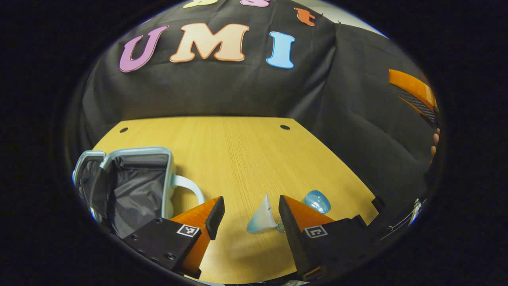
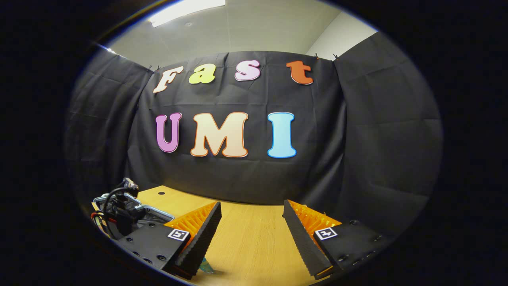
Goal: First open the suitcase, pack the skin care products into it, and then close the suitcase.
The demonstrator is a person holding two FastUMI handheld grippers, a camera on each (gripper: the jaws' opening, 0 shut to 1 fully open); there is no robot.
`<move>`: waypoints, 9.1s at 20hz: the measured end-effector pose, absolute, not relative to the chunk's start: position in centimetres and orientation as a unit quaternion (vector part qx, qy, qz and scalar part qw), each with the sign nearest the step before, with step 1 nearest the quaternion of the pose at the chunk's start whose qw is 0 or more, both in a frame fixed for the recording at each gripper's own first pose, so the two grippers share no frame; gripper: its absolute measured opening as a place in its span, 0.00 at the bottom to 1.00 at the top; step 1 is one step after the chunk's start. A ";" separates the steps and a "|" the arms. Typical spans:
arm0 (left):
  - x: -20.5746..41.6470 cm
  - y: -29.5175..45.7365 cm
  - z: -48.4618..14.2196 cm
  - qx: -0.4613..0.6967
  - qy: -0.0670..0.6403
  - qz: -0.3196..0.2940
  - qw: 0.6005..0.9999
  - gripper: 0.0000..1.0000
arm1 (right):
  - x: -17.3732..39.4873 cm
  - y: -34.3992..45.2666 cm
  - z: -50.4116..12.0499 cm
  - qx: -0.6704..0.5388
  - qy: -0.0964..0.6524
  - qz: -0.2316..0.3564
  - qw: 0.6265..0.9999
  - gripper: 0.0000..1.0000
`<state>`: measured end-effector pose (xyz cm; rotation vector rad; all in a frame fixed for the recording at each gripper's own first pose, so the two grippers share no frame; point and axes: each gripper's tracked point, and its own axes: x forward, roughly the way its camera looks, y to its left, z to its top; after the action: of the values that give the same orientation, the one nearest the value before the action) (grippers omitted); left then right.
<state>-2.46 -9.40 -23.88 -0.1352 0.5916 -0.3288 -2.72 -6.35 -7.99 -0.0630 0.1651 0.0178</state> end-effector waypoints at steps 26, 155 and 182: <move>-4.2 -3.6 -15.6 -0.069 0.278 -0.093 0.954 0.22 | -7.3 3.6 -27.0 -0.016 0.213 0.177 0.961 1.00; 1.6 8.6 -8.7 -0.126 0.278 -0.166 0.938 0.06 | -3.1 11.1 -23.4 0.125 0.303 0.140 0.935 0.96; 2.6 5.7 -2.1 -0.009 0.084 -0.063 0.994 0.91 | 3.7 6.0 -4.7 0.024 0.010 0.037 0.999 0.97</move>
<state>2.56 5.68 -2.08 -0.0180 0.1682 -0.1267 3.67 6.04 -4.75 0.0474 0.0191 0.0741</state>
